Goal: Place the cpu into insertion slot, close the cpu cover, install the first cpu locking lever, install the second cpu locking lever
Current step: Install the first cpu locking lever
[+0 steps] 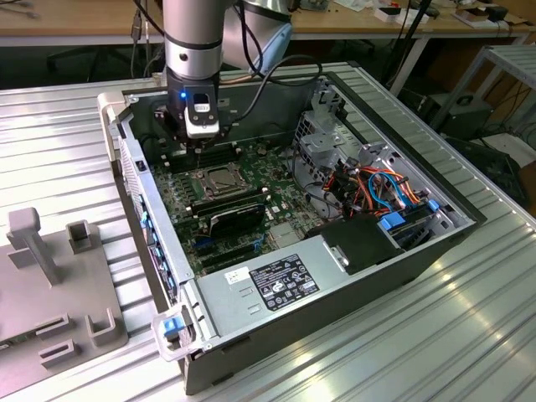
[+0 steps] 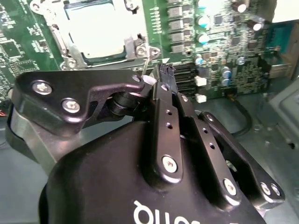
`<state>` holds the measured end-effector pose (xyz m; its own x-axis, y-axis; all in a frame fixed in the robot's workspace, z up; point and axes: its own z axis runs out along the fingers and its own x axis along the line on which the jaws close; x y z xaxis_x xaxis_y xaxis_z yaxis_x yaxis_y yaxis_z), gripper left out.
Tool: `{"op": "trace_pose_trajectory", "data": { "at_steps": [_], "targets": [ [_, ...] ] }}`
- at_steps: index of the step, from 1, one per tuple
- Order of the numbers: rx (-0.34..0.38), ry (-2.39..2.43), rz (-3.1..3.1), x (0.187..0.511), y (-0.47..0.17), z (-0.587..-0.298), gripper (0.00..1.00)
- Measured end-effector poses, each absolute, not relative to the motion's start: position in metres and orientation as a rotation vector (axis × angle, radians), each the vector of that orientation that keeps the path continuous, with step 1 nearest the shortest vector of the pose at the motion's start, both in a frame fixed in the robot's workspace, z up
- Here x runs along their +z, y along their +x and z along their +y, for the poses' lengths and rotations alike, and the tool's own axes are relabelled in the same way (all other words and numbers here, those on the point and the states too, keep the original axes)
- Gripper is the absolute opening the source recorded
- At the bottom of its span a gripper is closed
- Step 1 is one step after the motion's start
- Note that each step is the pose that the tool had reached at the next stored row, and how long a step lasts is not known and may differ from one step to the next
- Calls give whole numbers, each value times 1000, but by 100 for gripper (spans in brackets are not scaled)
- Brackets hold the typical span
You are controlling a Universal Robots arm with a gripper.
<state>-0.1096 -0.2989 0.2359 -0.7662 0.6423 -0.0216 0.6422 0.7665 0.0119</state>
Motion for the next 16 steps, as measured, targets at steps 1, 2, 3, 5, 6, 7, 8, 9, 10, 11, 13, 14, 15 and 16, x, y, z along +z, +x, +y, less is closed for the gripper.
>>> {"op": "trace_pose_trajectory", "data": {
  "at_steps": [1,2,3,5,6,7,8,9,10,11,13,14,15,16],
  "targets": [
    [6,1063,2930,236,-108,-299,11],
    [6,1061,2931,235,-106,-299,11],
    [6,1058,2932,235,-105,-299,11],
    [6,1048,2936,233,-100,-299,11],
    [6,1041,2938,232,-98,-299,11],
    [6,1032,2941,231,-96,-299,11],
    [6,1019,2946,230,-95,-299,11],
    [7,983,2958,229,-95,-299,11],
    [8,912,2981,228,-95,-299,11],
    [8,872,2993,227,-95,-299,11],
    [9,810,3010,227,-95,-299,11],
    [9,783,3018,227,-95,-299,11],
    [9,760,3024,227,-95,-299,11],
    [10,745,3027,227,-94,-299,11]
  ]
}}
